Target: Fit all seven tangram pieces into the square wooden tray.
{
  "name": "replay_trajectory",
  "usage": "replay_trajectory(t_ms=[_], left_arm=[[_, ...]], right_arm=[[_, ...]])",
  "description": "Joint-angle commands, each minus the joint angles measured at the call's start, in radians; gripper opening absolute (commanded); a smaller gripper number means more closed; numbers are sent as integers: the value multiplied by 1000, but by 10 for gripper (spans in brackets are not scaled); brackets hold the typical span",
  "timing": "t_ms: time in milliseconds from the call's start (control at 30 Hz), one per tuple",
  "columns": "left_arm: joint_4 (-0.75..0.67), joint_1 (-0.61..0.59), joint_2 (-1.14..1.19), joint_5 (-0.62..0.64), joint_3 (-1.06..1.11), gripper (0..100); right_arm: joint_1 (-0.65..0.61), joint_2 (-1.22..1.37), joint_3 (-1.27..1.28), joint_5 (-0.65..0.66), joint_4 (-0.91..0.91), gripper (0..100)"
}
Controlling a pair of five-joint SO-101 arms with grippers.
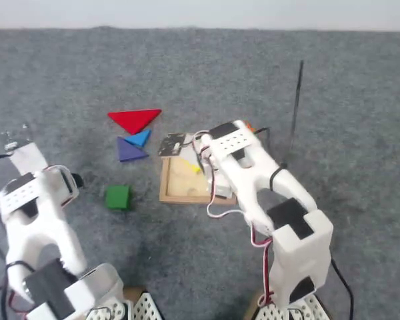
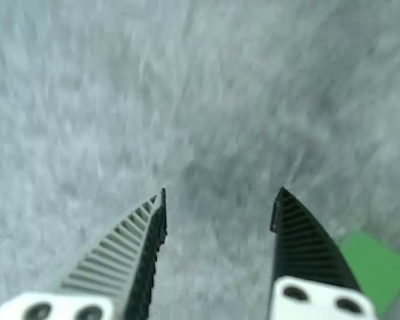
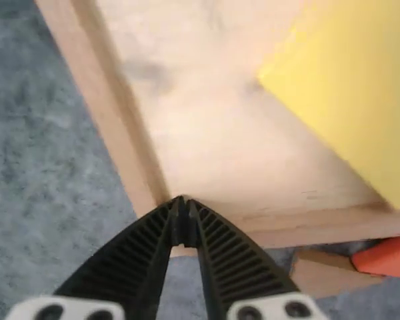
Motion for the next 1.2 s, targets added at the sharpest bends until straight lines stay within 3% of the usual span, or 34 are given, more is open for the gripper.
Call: replay_trajectory(t_ms=[0, 200, 400, 533, 667, 933, 1167], left_arm=[[-38, 29, -44, 0, -68, 242], [-5, 157, -34, -5, -226, 242], [38, 336, -29, -55, -400, 242], [107, 416, 81, -275, -558, 242], [210, 454, 301, -528, -794, 242], [519, 505, 796, -1031, -1320, 269], [669, 503, 1102, -1109, -1794, 321]], right_arm=[[-42, -119, -6, -34, 19, 9], [-7, -380, 26, -199, 48, 9], [137, -708, 247, -322, 8, 9], [255, -849, 502, -339, -134, 9], [272, -865, 692, -338, -265, 9], [266, -863, 778, -338, -369, 9], [266, -863, 786, -336, -383, 9]])
